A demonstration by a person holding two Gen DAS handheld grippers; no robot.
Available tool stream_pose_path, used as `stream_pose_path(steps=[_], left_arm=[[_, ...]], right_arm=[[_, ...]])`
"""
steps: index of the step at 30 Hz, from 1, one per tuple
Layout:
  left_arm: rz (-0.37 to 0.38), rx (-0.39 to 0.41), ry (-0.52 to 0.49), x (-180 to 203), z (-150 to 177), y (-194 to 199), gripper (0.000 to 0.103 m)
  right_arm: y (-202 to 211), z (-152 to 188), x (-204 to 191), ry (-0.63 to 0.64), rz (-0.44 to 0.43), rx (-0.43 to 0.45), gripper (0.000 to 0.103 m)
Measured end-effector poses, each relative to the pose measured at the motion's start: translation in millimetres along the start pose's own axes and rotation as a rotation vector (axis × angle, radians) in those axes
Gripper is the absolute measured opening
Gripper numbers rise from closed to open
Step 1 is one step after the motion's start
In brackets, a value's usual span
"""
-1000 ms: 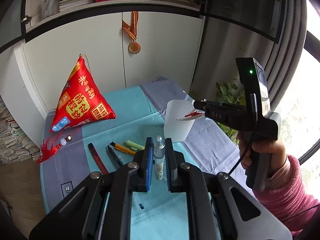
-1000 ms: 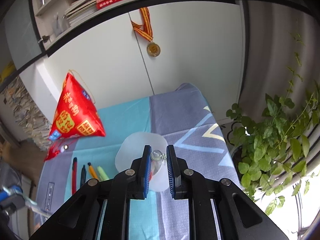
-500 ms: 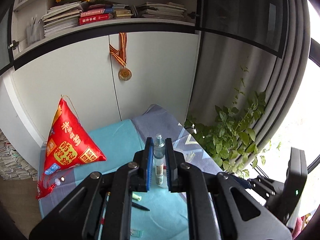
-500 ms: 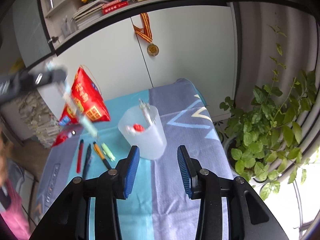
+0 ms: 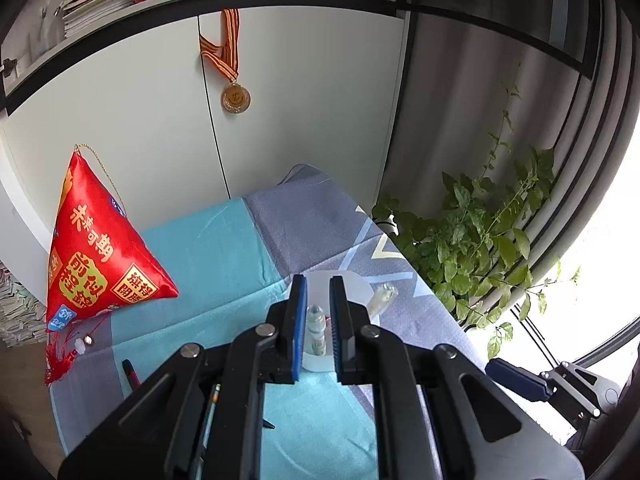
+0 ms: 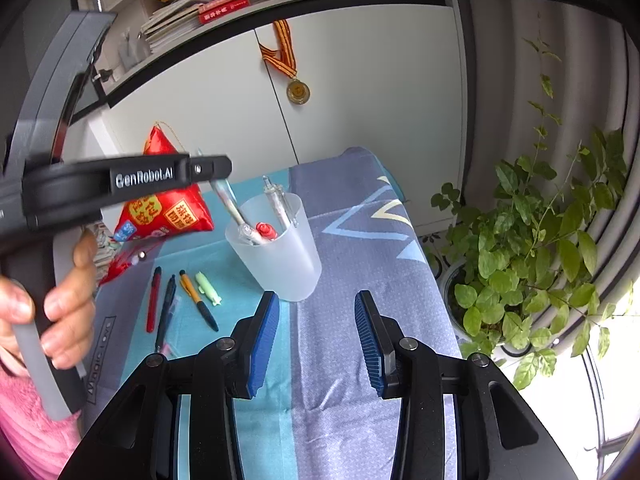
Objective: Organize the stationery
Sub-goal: 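Lower the green-grip pen into the frosted cup and open the left tool, then withdraw both open tools from the cup back over the pens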
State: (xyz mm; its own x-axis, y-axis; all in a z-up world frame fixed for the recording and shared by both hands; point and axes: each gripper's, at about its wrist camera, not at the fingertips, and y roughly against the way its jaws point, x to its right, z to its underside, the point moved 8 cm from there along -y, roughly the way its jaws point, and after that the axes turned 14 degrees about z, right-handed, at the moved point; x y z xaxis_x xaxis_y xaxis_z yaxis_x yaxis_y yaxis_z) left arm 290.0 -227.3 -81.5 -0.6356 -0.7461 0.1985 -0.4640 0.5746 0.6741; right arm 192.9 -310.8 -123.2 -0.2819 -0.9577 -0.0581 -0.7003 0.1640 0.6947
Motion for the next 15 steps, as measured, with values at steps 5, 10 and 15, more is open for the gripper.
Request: stream_pose_path(steps=[5,10,15], left_arm=[[-0.015,-0.021,-0.02,2.5,10.7,-0.9,0.01],[-0.004,-0.006,-0.009,-0.6,19.8,19.0,0.013],[-0.054,0.07,0.008,-19.7,35.5,62.1,0.048]], right_arm=[[-2.4,2.7,-4.0,0.0,-0.015,-0.011,0.04],[2.6,3.9,-8.8,0.015,-0.019,-0.006,0.04],[7.1,5.0,-14.2,0.025,-0.025,-0.003,0.04]])
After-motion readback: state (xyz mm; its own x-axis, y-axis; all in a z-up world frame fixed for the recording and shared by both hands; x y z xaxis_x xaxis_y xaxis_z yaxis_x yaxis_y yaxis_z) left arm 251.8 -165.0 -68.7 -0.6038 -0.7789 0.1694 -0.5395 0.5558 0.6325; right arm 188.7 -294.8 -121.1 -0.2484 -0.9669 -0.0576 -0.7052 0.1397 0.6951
